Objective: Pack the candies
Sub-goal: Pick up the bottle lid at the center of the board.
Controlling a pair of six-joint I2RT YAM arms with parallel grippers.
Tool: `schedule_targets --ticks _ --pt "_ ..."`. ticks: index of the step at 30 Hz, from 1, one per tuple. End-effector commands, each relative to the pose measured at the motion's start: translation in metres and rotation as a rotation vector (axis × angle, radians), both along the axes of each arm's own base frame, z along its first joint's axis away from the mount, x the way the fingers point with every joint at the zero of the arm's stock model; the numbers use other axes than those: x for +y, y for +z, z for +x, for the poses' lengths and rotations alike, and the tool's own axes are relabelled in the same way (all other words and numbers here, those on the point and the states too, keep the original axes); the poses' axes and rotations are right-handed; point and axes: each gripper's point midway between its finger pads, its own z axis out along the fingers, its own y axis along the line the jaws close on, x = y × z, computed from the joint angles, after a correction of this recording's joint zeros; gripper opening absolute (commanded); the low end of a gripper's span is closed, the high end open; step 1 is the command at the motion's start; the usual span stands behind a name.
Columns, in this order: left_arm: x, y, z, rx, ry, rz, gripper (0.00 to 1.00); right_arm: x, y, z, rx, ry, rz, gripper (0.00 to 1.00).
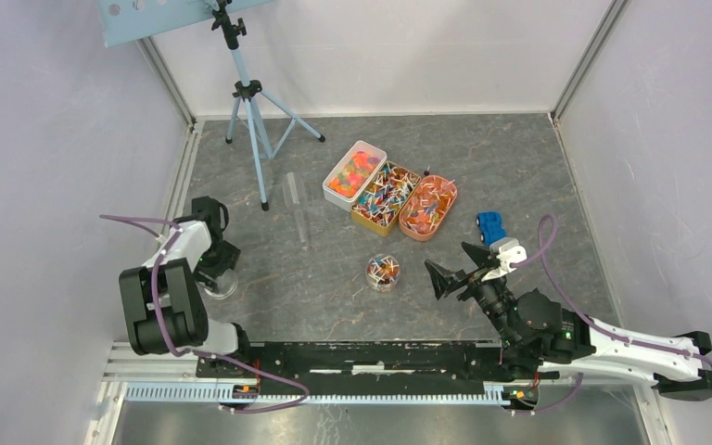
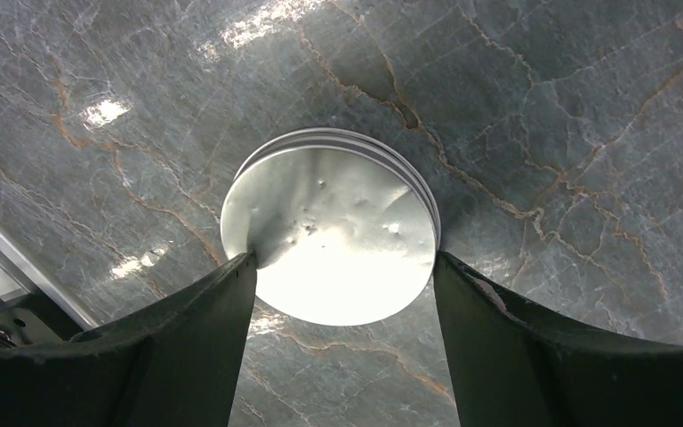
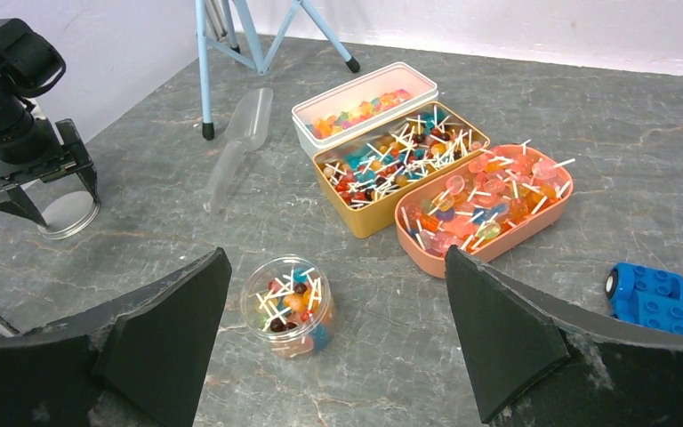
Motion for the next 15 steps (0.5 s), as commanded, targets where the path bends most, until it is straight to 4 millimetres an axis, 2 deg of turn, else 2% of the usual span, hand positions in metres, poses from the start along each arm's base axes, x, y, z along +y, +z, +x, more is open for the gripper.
schedule_targets --ticks 1,5,13,15 --pt "0.0 0.011 0.01 -0.066 -0.075 0.019 0.79 0.004 0.009 -0.001 -0.009 0.016 0.029 0.98" --pt "-0.006 0.021 0.015 -0.042 -0.17 0.089 0.77 0.007 0.009 0.0 -0.013 0.016 0.002 0.98" --pt "-0.066 0.038 0.04 -0.064 -0.481 0.062 0.77 0.003 0.015 0.002 -0.024 -0.005 -0.01 0.98" --pt "-0.073 0.042 0.041 -0.084 -0.509 0.049 0.81 0.004 0.015 0.001 -0.023 0.003 -0.006 0.98"
